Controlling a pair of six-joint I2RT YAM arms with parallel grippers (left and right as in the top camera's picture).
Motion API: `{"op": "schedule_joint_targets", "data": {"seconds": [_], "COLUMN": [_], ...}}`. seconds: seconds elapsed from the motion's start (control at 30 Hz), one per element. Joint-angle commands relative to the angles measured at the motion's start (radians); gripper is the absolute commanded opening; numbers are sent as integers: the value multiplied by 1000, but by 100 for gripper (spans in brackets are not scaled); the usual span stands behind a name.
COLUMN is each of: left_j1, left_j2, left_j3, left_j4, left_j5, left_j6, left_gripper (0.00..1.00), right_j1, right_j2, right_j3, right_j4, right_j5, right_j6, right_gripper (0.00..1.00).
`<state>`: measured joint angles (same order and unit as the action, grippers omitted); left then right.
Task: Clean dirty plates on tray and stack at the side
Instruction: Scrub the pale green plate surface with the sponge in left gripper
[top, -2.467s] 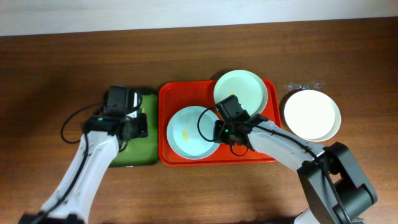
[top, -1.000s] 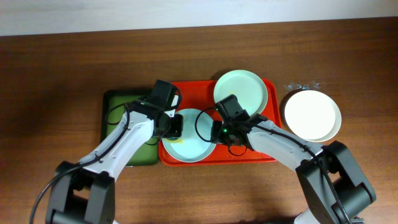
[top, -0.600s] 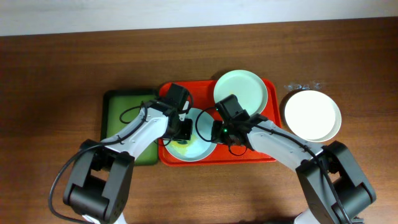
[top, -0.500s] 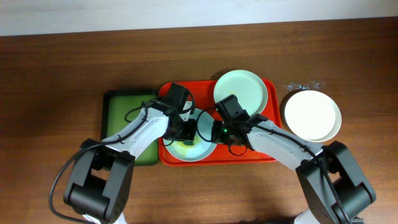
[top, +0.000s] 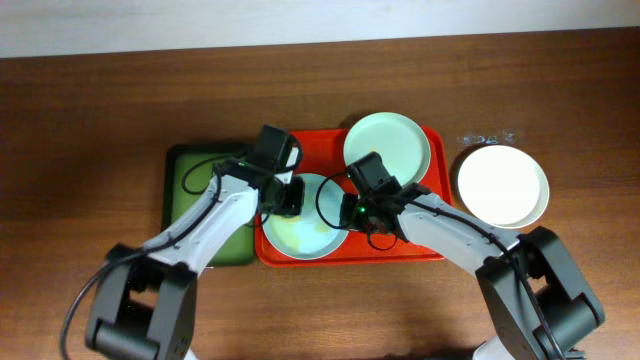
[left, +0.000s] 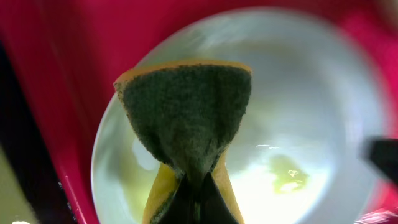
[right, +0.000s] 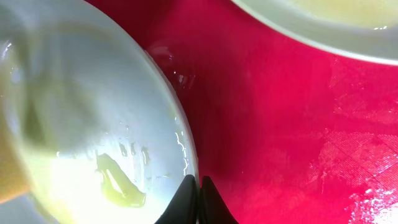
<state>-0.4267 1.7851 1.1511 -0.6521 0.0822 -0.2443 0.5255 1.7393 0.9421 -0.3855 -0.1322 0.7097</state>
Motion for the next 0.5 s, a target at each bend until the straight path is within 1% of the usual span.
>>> {"op": "schedule_joint_targets", "data": {"seconds": [0.0,0.07,0.1,0.13,0.17,0.27,0.33,0.37,0.4,0.47], "left_j1": [3,3,3,3,3,3,3,5,13,43], "left_j2": [104,142,153,155,151,144,144,141,133,96], "left_j3": [-34,-34,-34,-34,-34,-22,-2,19,47,128], "left_j4": [24,20,13,8,10,42,45,32,8,-81], "left_j5": [-61,-25,28,97,208,465,548,545,500,345], "left_j6": [-25,-24,-21,10,56,105,105,105,105,102], "left_gripper": [0,0,0,0,0,0,0,0,0,0], "right_j1": [5,5,5,5,5,5,5,5,5,5], "right_j2": [18,18,18,18,18,18,18,18,18,18], "right_j3": [-3,-3,-3,-3,-3,-3,-3,-3,-3,-3], "right_j4": [-7,-7,-7,-7,-7,-7,-7,-7,-9,-15], "right_j5": [13,13,13,13,13,14,13,13,13,14], "right_j6": [0,0,0,0,0,0,0,0,0,-3], "right_gripper": [4,4,4,4,4,4,4,4,4,4]}}
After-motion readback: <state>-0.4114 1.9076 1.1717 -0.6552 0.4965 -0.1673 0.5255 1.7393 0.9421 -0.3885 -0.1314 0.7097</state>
